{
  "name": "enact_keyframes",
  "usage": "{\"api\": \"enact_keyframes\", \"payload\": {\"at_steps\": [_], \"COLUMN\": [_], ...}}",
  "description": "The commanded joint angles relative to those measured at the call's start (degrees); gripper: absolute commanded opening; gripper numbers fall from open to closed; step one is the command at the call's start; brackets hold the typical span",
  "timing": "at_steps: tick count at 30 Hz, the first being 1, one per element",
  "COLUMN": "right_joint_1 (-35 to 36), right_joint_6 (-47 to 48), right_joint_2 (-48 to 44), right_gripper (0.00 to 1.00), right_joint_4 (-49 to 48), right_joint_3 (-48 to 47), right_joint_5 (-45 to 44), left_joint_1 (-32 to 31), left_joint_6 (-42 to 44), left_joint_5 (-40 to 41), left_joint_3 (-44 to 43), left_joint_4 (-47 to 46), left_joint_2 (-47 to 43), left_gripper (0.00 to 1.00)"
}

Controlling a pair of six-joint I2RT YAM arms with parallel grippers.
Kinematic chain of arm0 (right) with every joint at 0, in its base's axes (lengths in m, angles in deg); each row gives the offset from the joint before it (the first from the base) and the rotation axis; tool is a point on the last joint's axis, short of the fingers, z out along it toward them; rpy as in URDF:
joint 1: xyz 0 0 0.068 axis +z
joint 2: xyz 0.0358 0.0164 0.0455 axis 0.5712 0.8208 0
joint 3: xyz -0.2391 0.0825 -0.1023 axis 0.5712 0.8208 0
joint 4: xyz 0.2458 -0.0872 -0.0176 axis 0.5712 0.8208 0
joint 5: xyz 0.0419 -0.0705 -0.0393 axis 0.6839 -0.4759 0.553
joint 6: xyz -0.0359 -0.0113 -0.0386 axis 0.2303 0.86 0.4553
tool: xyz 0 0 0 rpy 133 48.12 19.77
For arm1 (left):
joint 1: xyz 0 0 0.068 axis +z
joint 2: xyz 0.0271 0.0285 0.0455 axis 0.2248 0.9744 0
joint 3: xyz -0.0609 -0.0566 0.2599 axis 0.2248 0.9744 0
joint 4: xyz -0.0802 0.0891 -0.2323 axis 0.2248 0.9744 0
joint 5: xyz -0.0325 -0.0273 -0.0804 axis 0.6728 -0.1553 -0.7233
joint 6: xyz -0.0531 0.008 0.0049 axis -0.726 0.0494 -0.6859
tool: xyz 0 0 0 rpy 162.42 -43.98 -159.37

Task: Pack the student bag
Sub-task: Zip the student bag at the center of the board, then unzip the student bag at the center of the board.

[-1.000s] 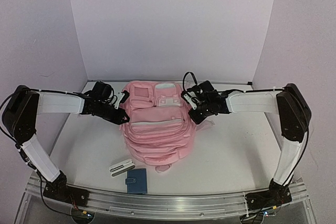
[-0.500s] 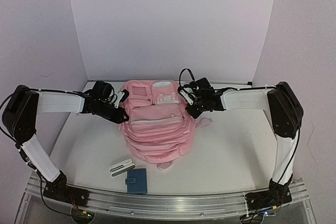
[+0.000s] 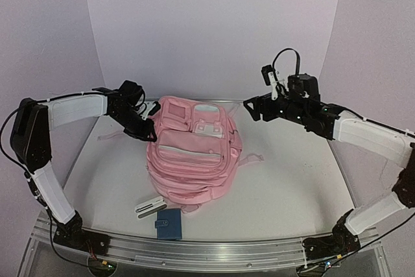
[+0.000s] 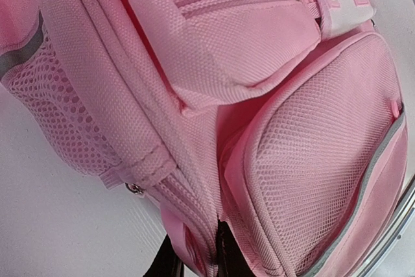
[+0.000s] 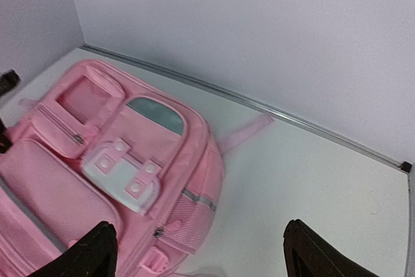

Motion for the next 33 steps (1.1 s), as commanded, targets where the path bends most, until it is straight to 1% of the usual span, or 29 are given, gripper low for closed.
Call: {"api": "enact_keyframes", "payload": {"at_steps": [1,4,6,9,12,16,21,27,29,33], "right_joint_1": [0.4,0.4,0.5,0.6,1.2,2.2,2.5,2.5,2.6,3.8], "right_joint_6": [-12.6,-18.6,-21.1,-22.7,-24.2,-24.9,-24.0,-22.4,-22.2,-21.2], "right_joint_2": [-1.6,-1.5,-0.2,3.5,7.0,11.5,18.2,25.5,27.5,29.4], "right_gripper": [0.91,0.92,0.93,0.93,0.91,0.91,0.91,0.91,0.91,0.90], "right_joint_4": [-1.4,-6.6,-9.0,-10.6,-12.9,-15.1,-15.2,-14.8,-14.4,-13.6], "right_joint_3": [5.3,9.1,10.8,11.5,11.3,9.5,5.5,0.7,-0.6,-1.7], "right_joint_5": [20.0,26.2,28.7,30.4,32.6,33.0,32.9,31.2,30.4,32.0], "left_joint_1": [1.2,3.1,3.8,3.9,3.9,3.8,3.9,3.9,3.9,3.9], "left_joint_6": [7.7,9.8,10.5,11.4,12.4,12.6,11.8,11.7,11.7,11.1], "left_joint_5": [-5.0,-6.4,-7.8,-10.0,-10.7,-10.6,-11.1,-11.7,-11.7,-11.0], "left_joint_3": [-6.0,-4.5,-4.5,-5.0,-5.4,-4.6,-2.9,-3.3,-3.8,-4.6], "left_joint_4": [5.8,1.4,-0.5,-2.4,-3.1,-4.4,-6.2,-6.2,-5.8,-5.4], "left_joint_2": [3.4,4.3,5.1,6.1,7.2,8.1,7.9,8.3,8.6,9.1], "left_gripper": [0.00,0.00,0.00,0.00,0.00,0.00,0.00,0.00,0.00,0.00]}}
